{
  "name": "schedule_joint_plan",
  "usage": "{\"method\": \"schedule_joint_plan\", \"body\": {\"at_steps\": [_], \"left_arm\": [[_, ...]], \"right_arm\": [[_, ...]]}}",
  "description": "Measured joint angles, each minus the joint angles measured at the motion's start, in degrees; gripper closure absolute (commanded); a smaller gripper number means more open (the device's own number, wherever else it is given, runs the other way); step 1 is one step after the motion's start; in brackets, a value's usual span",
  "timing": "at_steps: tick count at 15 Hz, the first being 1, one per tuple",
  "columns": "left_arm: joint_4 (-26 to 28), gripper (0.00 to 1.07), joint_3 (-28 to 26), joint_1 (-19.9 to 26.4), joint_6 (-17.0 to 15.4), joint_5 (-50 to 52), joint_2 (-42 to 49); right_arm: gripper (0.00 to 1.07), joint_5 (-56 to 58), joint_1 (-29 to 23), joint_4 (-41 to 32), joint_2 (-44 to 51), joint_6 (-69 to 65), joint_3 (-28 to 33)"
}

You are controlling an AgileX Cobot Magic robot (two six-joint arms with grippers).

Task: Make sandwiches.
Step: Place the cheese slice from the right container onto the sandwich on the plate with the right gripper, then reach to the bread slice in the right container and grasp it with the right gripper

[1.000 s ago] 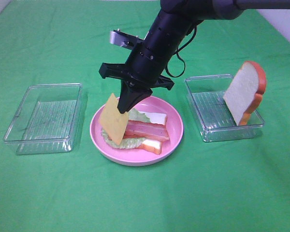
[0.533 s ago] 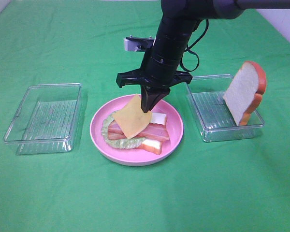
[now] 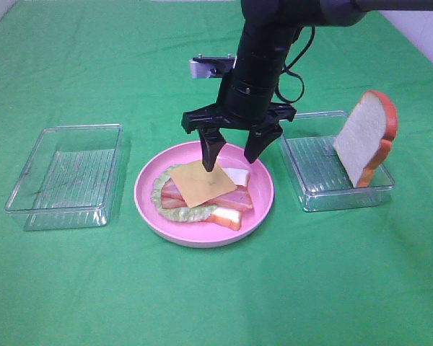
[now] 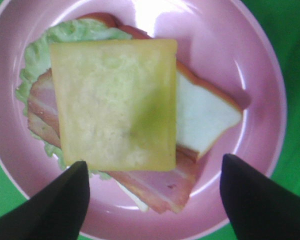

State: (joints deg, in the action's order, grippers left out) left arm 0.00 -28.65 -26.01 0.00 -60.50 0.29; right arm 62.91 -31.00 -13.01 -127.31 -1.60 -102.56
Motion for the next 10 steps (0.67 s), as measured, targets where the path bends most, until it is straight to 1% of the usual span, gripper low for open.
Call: {"method": "schedule_joint_plan", "body": {"at_steps": [2,4,6,7,8,9,10], "left_arm": [[0.0,0.27,0.0,0.0,0.0,0.0,0.0],[0.0,0.27,0.0,0.0,0.0,0.0,0.0],[0.0,0.27,0.0,0.0,0.0,0.0,0.0],[0.0,0.27,0.0,0.0,0.0,0.0,0.0],[0.0,0.27,0.0,0.0,0.0,0.0,0.0],[0.0,0.27,0.0,0.0,0.0,0.0,0.0],[0.0,0.27,0.0,0.0,0.0,0.0,0.0]], "right_arm": [[0.37,1.3,0.0,2.6,2.6,-0.1,0.0],[0.37,1.6,0.0,7.7,6.8,-1.7,0.0],[0.37,2.3,0.7,10.7,10.0,-2.9,0.0],[0.37,3.4,1.8,11.2,11.6,-3.0,0.0],[0.37,5.0,5.9,11.7,14.5,-3.1,0.0],[0.37,5.0,5.9,11.7,14.5,-3.1,0.0],[0.37,6.4,10.8,12.1,16.0,-3.1,0.0]]}}
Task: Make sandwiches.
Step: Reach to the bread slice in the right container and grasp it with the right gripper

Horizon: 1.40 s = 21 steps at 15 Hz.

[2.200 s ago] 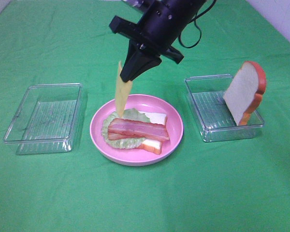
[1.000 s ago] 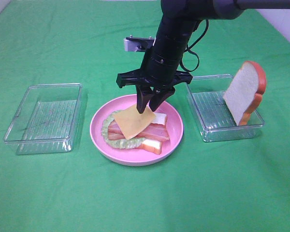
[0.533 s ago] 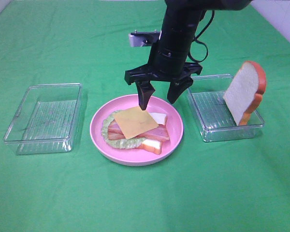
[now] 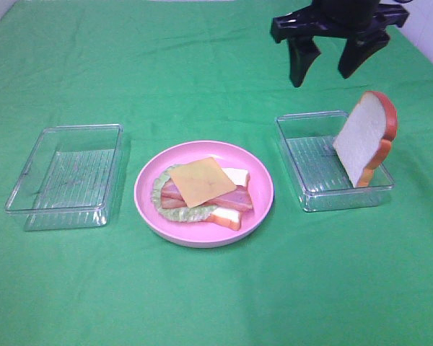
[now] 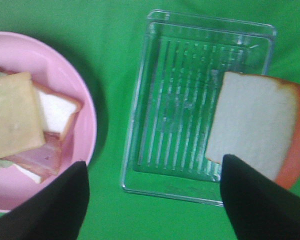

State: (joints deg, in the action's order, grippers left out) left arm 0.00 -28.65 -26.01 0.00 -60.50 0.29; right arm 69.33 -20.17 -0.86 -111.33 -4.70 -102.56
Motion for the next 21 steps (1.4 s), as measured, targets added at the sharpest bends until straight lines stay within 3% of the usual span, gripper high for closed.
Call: {"method": "schedule_joint_plan", "body": {"at_steps": [8,18,20,21], "left_arm": [[0.0,0.27,0.0,0.0,0.0,0.0,0.0],[0.0,0.27,0.0,0.0,0.0,0.0,0.0],[0.0,0.27,0.0,0.0,0.0,0.0,0.0],[0.0,0.27,0.0,0.0,0.0,0.0,0.0]], "right_arm": [[0.37,0.1,12.9,0.3,0.1,0.3,0.0],[0.37,0.5,13.3,-1.9,-8.5,3.6,0.0],[0.48,0.5,13.3,-1.8,-10.1,3.6,0.0],[0.60,0.5,13.3,-1.8,-10.4,3.6,0.0]]}}
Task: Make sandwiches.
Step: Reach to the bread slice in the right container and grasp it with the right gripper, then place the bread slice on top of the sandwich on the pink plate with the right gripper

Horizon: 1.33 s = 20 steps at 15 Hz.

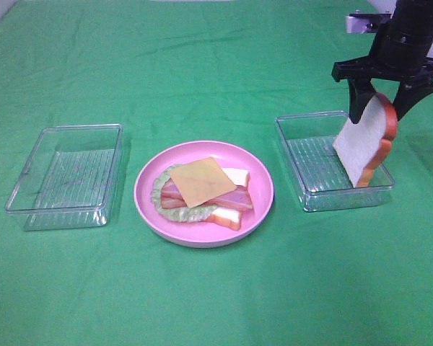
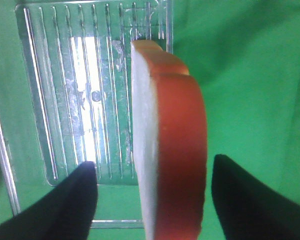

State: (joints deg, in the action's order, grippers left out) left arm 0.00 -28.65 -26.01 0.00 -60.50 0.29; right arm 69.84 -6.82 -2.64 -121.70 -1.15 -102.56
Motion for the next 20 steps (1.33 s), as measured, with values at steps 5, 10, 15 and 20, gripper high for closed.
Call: {"method": "schedule_joint_plan", "body": {"at_steps": [5,10,15,20], "left_arm": [[0.0,0.27,0.0,0.0,0.0,0.0,0.0],[0.0,0.27,0.0,0.0,0.0,0.0,0.0],[0.0,0.27,0.0,0.0,0.0,0.0,0.0],[0.0,0.27,0.0,0.0,0.0,0.0,0.0]], "right_arm": [[1.07,0.0,0.0,0.0,-0.1,0.1,0.0],[1.07,0.0,0.0,-2.9,2.8,0.1,0.0],[1.07,-0.1,0.0,-14.6,11.2,1.8,1.5],[1.07,-9.8,0.0,-34.8,18.2,9.2,19.6]]}}
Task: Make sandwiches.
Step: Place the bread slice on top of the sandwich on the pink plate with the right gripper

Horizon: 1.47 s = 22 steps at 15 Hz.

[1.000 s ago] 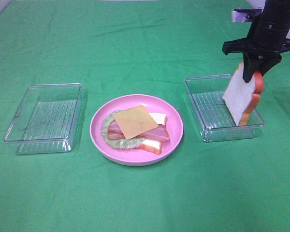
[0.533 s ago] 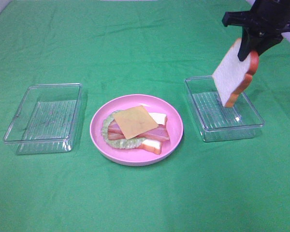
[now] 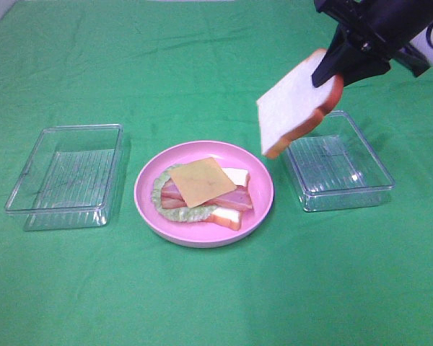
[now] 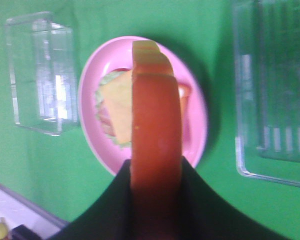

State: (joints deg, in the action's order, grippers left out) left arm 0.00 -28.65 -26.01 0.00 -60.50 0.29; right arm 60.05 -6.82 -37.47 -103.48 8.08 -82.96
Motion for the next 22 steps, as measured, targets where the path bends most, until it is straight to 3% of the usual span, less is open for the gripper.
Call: {"method": "schedule_joint_plan", "body": {"at_steps": [3,4,5,7,10,16,20,22], "left_arm": [[0.0,0.27,0.0,0.0,0.0,0.0,0.0],[0.0,0.27,0.0,0.0,0.0,0.0,0.0],[0.0,0.27,0.0,0.0,0.0,0.0,0.0],[0.0,0.27,0.0,0.0,0.0,0.0,0.0],[0.0,0.27,0.0,0.0,0.0,0.0,0.0],[0.0,0.27,0.0,0.0,0.0,0.0,0.0],[0.0,0.27,0.0,0.0,0.0,0.0,0.0],[0.0,0.27,0.0,0.0,0.0,0.0,0.0]], "right_arm": [[1.07,-5.8,-0.7,-20.3,1.1,11.4,13.2],[1.07,-6.9,-1.2,-22.7,1.1,13.5,14.8],[1.07,-13.2,-4.0,-31.1,1.1,18.4,21.0],[1.07,-22.2,-9.5,-37.1,1.0,20.7,24.9],[1.07,-29.0,-15.4,-44.5,-2.0,21.1,25.3],[1.07,-30.5,-16.0,-60.0,-9.5,31.4,25.3],[1.07,-31.7,-16.0,-60.5,-9.7,33.3,25.3],[0.97,-31.7,-16.0,-59.4,-9.7,32.9,25.3]]}}
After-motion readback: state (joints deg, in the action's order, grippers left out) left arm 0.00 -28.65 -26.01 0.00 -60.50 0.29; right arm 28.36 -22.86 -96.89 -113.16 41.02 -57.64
